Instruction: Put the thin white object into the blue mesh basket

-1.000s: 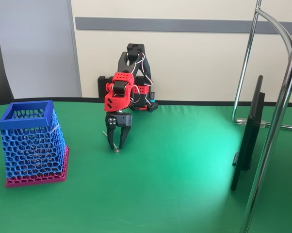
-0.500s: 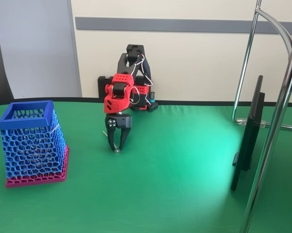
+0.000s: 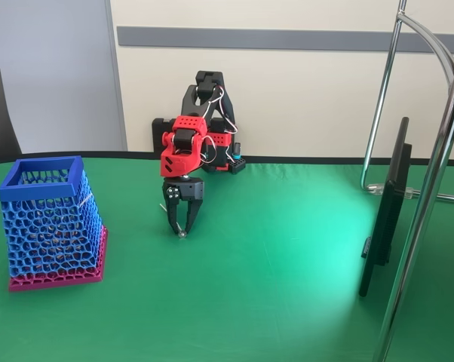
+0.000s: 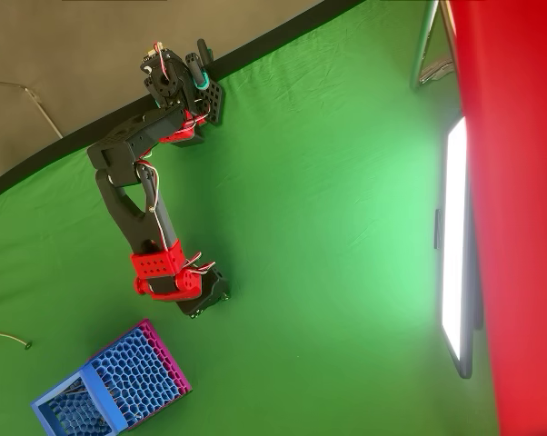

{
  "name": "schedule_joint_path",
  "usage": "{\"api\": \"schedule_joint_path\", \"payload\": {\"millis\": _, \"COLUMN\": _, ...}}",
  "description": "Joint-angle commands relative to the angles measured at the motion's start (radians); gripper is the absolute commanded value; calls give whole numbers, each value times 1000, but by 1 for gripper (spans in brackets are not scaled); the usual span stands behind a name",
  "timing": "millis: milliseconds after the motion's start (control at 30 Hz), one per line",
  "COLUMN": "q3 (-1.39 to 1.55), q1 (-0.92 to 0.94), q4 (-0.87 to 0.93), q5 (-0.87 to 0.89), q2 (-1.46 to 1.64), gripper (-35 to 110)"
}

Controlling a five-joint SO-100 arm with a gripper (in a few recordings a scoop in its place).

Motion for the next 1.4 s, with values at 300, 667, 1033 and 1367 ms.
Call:
{"api": "schedule_joint_path", "payload": {"millis": 300, "q3": -55, "q1": 3, "q4": 29, "q5": 12, "q2": -8, "gripper": 8}}
{"api": "schedule_joint_path", "payload": {"millis": 667, "q3": -60, "q1": 5, "q4": 31, "q5": 11, "q2": -11, "gripper": 12}}
{"api": "schedule_joint_path", "payload": {"millis": 1033, "q3": -77, "q1": -3, "q4": 40, "q5": -6, "q2": -17, "gripper": 13}}
{"api": "schedule_joint_path", "payload": {"millis": 1367, "q3": -75, "q1": -9, "q4": 29, "q5": -9, "q2": -12, "gripper": 15}}
